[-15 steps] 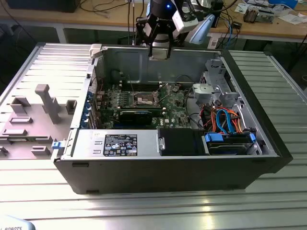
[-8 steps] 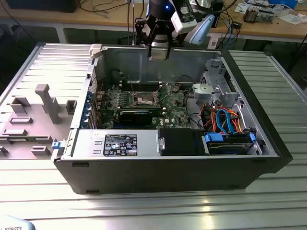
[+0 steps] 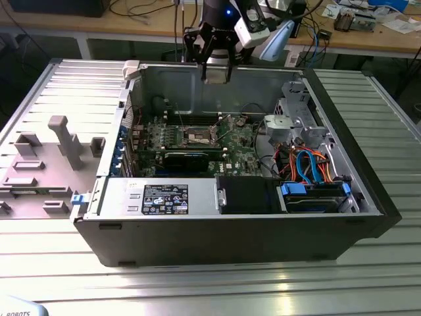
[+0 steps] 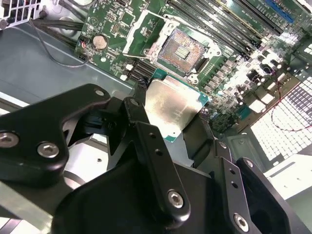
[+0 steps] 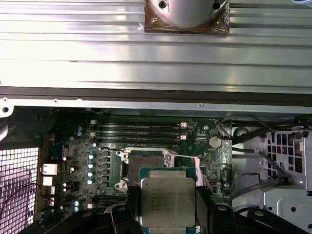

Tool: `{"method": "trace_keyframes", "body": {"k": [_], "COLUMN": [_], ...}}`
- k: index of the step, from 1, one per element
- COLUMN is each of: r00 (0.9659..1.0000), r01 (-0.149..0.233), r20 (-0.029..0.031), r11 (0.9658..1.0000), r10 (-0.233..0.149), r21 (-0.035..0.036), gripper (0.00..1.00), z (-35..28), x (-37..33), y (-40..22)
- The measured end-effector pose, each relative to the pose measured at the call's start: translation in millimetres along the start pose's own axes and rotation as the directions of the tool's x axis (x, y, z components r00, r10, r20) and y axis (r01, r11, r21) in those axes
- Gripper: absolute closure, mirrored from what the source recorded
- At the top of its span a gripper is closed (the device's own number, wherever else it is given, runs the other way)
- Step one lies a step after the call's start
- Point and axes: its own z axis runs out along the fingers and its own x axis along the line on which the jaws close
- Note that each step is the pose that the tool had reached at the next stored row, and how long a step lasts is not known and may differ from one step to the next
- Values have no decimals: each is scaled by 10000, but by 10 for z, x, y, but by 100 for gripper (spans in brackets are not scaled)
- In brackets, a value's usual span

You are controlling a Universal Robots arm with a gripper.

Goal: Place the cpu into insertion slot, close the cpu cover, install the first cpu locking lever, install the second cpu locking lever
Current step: 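Place the cpu into insertion slot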

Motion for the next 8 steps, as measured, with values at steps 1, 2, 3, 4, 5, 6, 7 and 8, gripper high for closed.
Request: {"method": "trace_keyframes", "body": {"k": [1,2,3,4,5,6,7,8], "r00": [10000,10000,10000,10000,10000,10000,10000,10000], "r01": [0,-1,2,1,0,0,0,0], "r20": [0,0,-1,0,0,0,-1,0], "r11": [10000,10000,10000,10000,10000,10000,10000,10000], "r10": [0,1,-2,-1,0,0,0,0], "r21": [0,0,0,1,1,0,0,0], "gripper": [45,45,45,45,45,45,45,45], "z": [7,13,18,25,31,36,39,42], "x": [6,10,11,13,14,15,16,17], "y": [0,-1,-1,-2,-2,-3,-3,-3]}}
